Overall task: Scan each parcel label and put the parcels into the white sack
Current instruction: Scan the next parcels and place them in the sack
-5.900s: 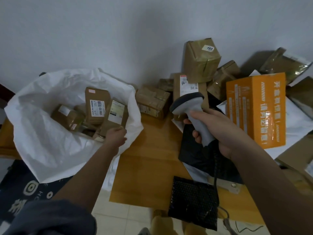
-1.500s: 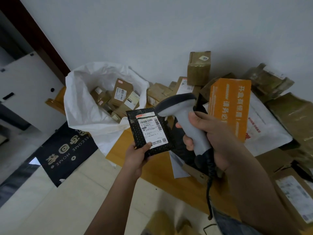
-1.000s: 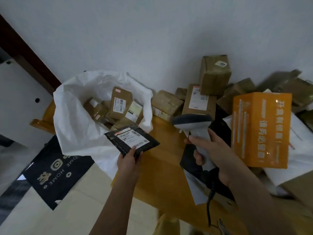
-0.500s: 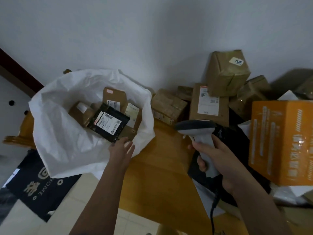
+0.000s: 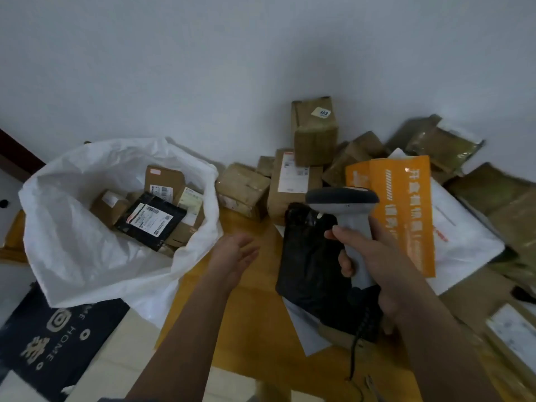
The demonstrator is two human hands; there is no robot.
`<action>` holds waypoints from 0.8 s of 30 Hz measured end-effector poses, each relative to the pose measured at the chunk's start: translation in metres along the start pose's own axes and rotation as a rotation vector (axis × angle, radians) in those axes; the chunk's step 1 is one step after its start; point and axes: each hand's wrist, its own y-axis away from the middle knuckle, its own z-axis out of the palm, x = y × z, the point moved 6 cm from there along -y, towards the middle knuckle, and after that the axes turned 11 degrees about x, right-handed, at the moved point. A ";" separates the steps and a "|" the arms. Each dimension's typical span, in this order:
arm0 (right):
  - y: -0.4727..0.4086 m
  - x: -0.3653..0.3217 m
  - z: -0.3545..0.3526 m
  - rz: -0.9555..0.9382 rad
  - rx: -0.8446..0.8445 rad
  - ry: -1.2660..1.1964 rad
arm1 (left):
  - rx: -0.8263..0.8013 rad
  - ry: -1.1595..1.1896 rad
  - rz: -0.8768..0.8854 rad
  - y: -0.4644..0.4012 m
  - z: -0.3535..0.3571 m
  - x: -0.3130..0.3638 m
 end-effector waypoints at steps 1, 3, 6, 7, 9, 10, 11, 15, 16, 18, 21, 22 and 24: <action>0.002 -0.003 -0.017 -0.004 0.009 -0.005 | -0.039 -0.030 0.002 0.014 0.016 -0.008; 0.005 -0.009 -0.052 -0.020 0.043 -0.015 | -0.117 -0.094 -0.004 0.040 0.049 -0.025; 0.008 -0.016 -0.103 -0.031 0.077 -0.045 | -0.169 -0.256 0.044 0.073 0.095 -0.055; 0.009 -0.017 -0.117 -0.027 0.083 -0.054 | -0.167 -0.320 0.068 0.082 0.108 -0.064; 0.010 -0.016 -0.145 -0.026 0.098 -0.067 | -0.158 -0.410 0.106 0.095 0.128 -0.083; 0.011 -0.016 -0.157 -0.032 0.102 -0.073 | -0.151 -0.431 0.120 0.101 0.138 -0.091; 0.012 -0.016 -0.169 -0.040 0.106 -0.078 | -0.133 -0.450 0.146 0.106 0.147 -0.098; 0.013 -0.015 -0.206 -0.023 0.150 -0.123 | 0.108 -0.589 0.542 0.130 0.174 -0.102; 0.012 -0.015 -0.213 -0.017 0.155 -0.134 | 0.160 -0.614 0.678 0.139 0.181 -0.100; 0.011 -0.013 -0.222 -0.009 0.168 -0.143 | 0.243 -0.721 0.900 0.154 0.196 -0.096; 0.012 -0.012 -0.229 -0.004 0.189 -0.146 | 0.291 -0.915 0.975 0.162 0.221 -0.101; 0.012 -0.011 -0.231 -0.002 0.195 -0.149 | 0.300 -0.955 0.950 0.161 0.227 -0.104; 0.012 -0.011 -0.234 0.002 0.203 -0.156 | 0.324 -0.998 0.907 0.155 0.232 -0.107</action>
